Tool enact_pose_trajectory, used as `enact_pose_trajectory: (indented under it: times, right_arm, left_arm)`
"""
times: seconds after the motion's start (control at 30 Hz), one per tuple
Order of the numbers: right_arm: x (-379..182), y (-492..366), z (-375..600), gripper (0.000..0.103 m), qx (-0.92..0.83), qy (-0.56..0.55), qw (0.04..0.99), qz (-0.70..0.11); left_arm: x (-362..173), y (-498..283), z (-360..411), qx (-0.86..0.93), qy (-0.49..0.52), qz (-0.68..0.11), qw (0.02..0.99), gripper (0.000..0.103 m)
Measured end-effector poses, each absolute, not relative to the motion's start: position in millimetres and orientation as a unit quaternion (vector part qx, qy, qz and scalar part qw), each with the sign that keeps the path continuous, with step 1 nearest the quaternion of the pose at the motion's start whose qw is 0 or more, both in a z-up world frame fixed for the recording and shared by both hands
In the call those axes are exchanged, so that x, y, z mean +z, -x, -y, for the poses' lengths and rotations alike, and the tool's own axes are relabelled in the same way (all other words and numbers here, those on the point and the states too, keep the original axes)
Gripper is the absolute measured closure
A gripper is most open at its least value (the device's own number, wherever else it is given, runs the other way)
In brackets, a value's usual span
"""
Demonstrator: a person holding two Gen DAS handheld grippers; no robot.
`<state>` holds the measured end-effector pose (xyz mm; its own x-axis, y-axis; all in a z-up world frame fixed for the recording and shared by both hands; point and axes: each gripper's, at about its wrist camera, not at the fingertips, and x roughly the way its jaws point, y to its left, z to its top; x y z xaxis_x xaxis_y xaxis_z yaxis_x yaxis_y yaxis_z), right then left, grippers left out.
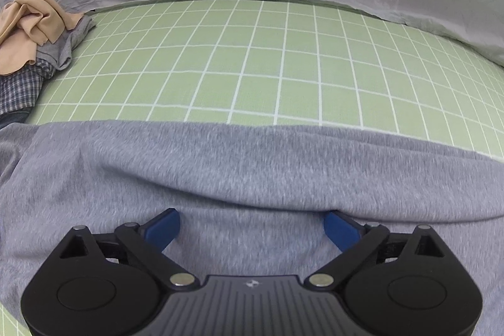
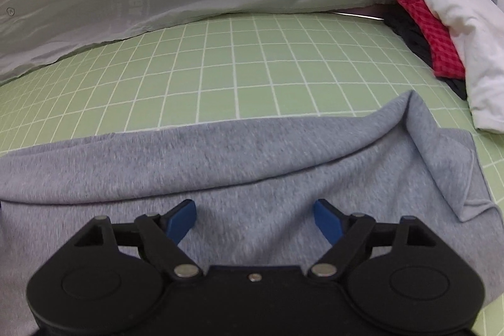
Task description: Fold clothes
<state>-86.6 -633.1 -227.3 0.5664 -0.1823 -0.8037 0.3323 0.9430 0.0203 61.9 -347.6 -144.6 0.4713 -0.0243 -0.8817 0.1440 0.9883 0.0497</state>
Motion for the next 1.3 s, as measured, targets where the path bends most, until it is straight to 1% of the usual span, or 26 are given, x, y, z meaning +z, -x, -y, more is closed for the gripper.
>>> enact_pose_trajectory:
  times: [0.13,0.37,0.5,0.7,0.87,1.0,1.2,1.3]
  right_arm:
    - [-231.7,66.1,636.5,0.015,-0.132,-0.072,0.885,-0.440]
    - [-239.0,18.4,648.6,0.016,-0.123,-0.078,0.896,-0.420]
    - [-231.6,11.0,651.2,0.016,-0.136,-0.101,0.900,-0.402]
    - [-219.8,43.3,630.5,0.015,-0.128,-0.091,0.904,-0.398]
    - [-236.2,59.7,626.5,0.015,-0.128,-0.089,0.890,-0.428]
    - [-239.1,58.7,641.9,0.013,-0.164,-0.093,0.886,-0.423]
    - [-230.6,88.7,689.9,0.012,-0.254,-0.151,0.871,-0.391]
    - [-234.0,106.8,715.7,0.012,-0.273,-0.180,0.857,-0.399]
  left_arm:
    - [-145.9,-80.9,350.4,-0.047,-0.052,-0.503,0.861,0.005]
    - [-142.7,-123.7,352.9,-0.029,-0.038,-0.479,0.876,0.005]
    - [-130.1,-129.3,353.7,-0.030,-0.027,-0.464,0.885,0.005]
    - [-120.3,-99.6,356.9,-0.051,-0.034,-0.462,0.885,0.005]
    - [-132.6,-81.8,358.2,-0.055,-0.055,-0.483,0.872,0.005]
    - [-138.6,-77.6,353.9,-0.045,-0.043,-0.504,0.862,0.005]
    - [-146.0,-65.2,360.9,-0.051,-0.056,-0.517,0.853,0.005]
    - [-148.8,-58.3,367.4,-0.058,-0.067,-0.519,0.850,0.005]
